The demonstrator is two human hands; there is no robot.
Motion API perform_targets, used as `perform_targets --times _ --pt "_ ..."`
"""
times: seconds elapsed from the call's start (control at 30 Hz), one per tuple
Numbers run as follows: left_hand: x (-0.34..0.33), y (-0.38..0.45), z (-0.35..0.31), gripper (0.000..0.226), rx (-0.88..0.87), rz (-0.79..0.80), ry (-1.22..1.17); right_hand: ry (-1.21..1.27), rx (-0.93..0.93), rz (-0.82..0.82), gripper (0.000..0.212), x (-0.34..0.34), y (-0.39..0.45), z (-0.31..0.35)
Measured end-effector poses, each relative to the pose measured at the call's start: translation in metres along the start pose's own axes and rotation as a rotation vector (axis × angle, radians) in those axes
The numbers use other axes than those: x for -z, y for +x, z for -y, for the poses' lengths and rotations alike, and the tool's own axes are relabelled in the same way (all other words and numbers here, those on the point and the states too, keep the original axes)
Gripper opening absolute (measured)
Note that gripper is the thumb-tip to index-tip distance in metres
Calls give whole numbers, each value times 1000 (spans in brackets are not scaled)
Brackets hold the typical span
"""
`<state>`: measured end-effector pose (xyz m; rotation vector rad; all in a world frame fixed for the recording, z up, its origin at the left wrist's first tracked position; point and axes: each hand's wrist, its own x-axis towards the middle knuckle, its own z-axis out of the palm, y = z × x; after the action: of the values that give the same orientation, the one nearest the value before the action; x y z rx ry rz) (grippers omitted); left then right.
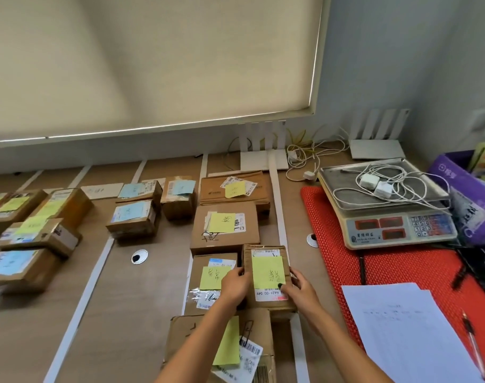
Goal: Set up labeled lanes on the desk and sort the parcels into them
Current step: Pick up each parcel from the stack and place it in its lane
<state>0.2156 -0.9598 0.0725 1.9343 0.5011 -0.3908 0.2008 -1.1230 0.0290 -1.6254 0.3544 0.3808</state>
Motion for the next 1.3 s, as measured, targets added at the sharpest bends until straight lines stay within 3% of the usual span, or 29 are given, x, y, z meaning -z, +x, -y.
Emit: perform_targets --times 0.43,0.7,0.97,1.3 --pt "-1 -7 -6 38 -49 -63 38 -67 8 -35 58 1 2 1" --pt "56 -35 -26 58 -244 -162 -171 -118 210 -39 60 -19 -15 66" --pt "147 -71 -19 66 -410 -181 -233 -162 388 21 66 -99 -65 116" --pt "293 -103 62 76 -495 -144 -185 -174 522 -75 71 -263 -150 128"
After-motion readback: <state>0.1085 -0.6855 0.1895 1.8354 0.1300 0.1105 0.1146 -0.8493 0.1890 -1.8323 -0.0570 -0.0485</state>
